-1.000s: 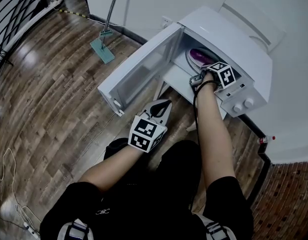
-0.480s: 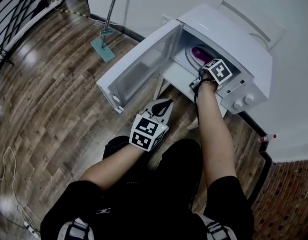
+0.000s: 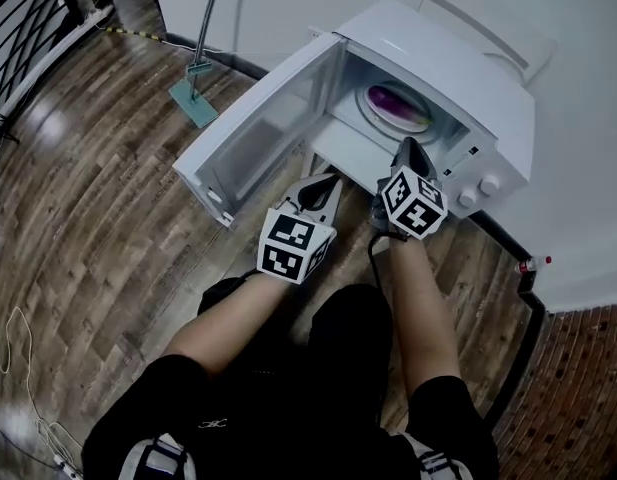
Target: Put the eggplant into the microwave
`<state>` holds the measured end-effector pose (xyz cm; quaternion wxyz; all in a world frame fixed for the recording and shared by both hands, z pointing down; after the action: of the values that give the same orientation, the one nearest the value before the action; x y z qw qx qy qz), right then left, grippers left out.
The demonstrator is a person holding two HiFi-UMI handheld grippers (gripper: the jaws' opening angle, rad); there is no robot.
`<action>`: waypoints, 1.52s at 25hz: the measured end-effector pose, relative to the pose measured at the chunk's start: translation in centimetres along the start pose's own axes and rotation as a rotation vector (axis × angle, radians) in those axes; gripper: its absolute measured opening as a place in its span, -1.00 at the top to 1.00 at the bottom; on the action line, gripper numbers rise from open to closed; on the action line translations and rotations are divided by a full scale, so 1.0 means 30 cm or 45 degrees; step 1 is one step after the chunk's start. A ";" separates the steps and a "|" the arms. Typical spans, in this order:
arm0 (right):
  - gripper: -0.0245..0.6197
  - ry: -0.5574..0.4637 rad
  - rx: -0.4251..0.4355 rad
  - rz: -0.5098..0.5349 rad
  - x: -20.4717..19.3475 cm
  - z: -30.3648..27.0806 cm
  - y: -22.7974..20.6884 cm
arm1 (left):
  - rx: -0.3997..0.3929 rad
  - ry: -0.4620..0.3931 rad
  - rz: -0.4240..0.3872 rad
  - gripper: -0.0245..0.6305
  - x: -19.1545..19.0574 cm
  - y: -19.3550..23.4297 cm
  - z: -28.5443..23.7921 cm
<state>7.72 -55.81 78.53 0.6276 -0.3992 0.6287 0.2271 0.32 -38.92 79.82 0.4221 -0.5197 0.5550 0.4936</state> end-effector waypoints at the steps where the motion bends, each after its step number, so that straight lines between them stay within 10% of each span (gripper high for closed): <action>1: 0.89 -0.033 0.037 0.068 0.006 0.030 0.016 | 0.003 -0.004 -0.006 0.93 0.008 0.002 -0.016; 9: 0.89 -0.235 0.211 0.405 0.169 0.160 0.128 | -0.005 -0.021 -0.024 0.93 0.163 0.001 -0.123; 29: 0.89 -0.006 0.112 0.169 1.403 0.598 0.475 | 0.002 0.027 -0.054 0.93 1.553 -0.212 0.254; 38: 0.89 -0.103 0.166 0.173 1.591 0.637 0.538 | 0.006 -0.040 -0.157 0.93 1.735 -0.255 0.295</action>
<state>11.73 -41.79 26.66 0.6603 -0.3045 0.6419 0.2434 2.14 -38.32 26.49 0.4617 -0.5441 0.5164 0.4734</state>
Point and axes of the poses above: the fingertips, and each gripper's own axes: z backward along the fingers, y to its left, x out of its top, the point moved 2 cm from there along z, backward along the fingers, and after that the axes turned 3 degrees about -z, right-handed, at the moved point
